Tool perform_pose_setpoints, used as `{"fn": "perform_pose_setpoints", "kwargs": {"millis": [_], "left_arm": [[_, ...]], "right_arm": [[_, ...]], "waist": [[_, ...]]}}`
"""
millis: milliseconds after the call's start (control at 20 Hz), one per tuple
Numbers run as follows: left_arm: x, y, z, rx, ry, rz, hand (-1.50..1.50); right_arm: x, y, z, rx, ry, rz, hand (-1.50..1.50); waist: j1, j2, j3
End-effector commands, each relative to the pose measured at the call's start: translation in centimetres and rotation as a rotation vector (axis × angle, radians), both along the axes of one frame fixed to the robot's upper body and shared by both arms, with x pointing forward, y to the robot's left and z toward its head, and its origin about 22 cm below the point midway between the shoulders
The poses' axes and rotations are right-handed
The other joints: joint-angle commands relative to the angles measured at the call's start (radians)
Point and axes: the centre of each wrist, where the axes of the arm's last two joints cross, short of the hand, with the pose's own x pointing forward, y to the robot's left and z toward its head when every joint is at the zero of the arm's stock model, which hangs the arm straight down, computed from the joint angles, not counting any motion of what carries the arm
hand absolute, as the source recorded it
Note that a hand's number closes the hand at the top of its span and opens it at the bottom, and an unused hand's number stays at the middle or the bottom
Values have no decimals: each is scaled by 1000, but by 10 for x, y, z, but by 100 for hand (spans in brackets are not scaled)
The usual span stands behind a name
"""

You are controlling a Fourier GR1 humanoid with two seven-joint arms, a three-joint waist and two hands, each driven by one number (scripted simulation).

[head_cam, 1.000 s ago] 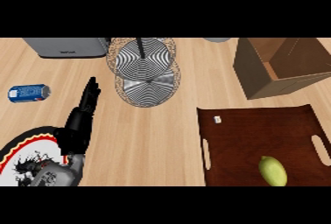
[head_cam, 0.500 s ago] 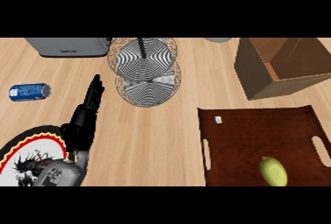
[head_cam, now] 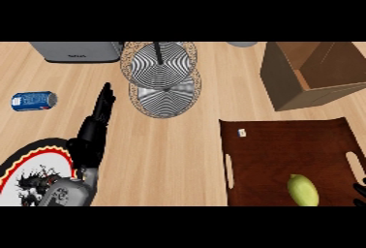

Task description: Pick the lemon from the tray and place it in the tiered basket

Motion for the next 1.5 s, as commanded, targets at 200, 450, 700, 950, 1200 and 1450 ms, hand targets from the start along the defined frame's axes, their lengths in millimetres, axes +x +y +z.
{"fn": "perform_pose_setpoints", "kwargs": {"millis": [200,450,700,950,1200,1450], "left_arm": [[9,-2,-16,-4,1,-5,0],[-12,8,-6,1,15,-8,0],[1,8,2,9,3,-12,0],[-7,8,5,-1,7,-12,0],[1,-8,1,-10,5,-9,0],[0,-1,13,13,1,-2,0]], "right_arm": [[14,-12,-11,-26,21,138,-150],[27,-4,-21,-9,29,143,-150],[16,15,-38,-31,60,167,-150],[24,7,-28,-52,82,147,-150],[45,44,-49,-59,90,151,-150],[35,39,-41,-37,77,140,-150]], "waist": [[-5,2,-1],[3,-1,0],[-3,0,-1],[-2,0,-1],[-1,0,-1],[-3,0,-1]]}}
